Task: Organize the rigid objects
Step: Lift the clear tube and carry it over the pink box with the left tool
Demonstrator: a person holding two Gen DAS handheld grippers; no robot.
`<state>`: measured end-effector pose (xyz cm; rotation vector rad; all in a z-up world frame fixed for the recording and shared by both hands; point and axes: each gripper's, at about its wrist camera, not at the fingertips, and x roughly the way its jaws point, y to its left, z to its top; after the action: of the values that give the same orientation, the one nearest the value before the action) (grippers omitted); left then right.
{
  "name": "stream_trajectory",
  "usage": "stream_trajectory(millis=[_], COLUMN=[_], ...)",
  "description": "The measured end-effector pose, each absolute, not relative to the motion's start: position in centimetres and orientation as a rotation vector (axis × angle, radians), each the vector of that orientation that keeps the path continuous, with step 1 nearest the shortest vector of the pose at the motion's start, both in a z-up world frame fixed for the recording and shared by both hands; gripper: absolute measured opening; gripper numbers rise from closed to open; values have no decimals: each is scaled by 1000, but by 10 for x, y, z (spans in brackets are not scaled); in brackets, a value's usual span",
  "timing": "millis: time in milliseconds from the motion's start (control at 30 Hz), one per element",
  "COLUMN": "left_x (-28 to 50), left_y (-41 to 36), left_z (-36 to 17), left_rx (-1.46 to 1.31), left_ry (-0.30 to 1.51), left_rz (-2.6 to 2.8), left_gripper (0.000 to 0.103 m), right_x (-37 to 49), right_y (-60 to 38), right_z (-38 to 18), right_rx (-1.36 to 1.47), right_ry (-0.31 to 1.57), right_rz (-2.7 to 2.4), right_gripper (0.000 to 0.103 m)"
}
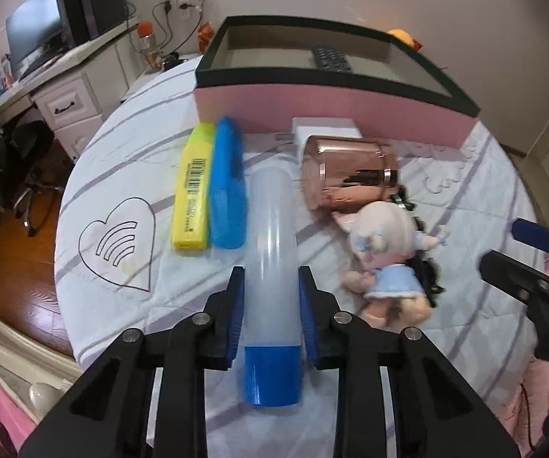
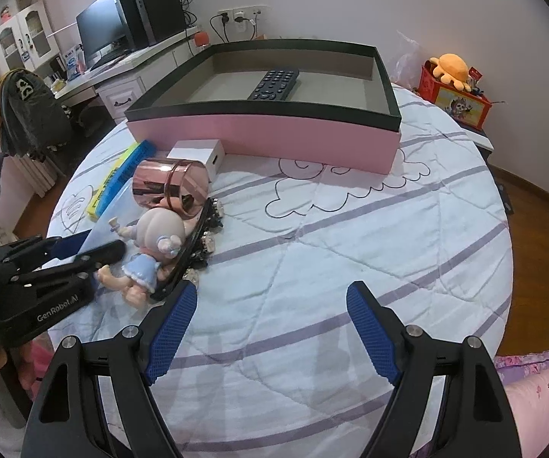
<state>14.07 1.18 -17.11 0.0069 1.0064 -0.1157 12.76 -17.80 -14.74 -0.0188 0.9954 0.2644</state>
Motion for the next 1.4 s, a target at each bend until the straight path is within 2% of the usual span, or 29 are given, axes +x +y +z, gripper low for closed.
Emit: stream_trajectory(millis=[400, 867, 1400], left_x=[108, 101, 181], left_y=[7, 6, -7], left_z=[-119, -86, -48], left_rx=[26, 11, 10], left_ry=[880, 808, 757], left_rz=[-144, -141, -168], left_gripper=[27, 27, 27], right_x=[134, 133, 182], right_y=[-176, -181, -192], right_z=[-131, -101, -70], right_rx=[-1, 15, 20], right_ry=[950, 877, 791], right_rz=[266, 265, 245], right_gripper=[82, 82, 82])
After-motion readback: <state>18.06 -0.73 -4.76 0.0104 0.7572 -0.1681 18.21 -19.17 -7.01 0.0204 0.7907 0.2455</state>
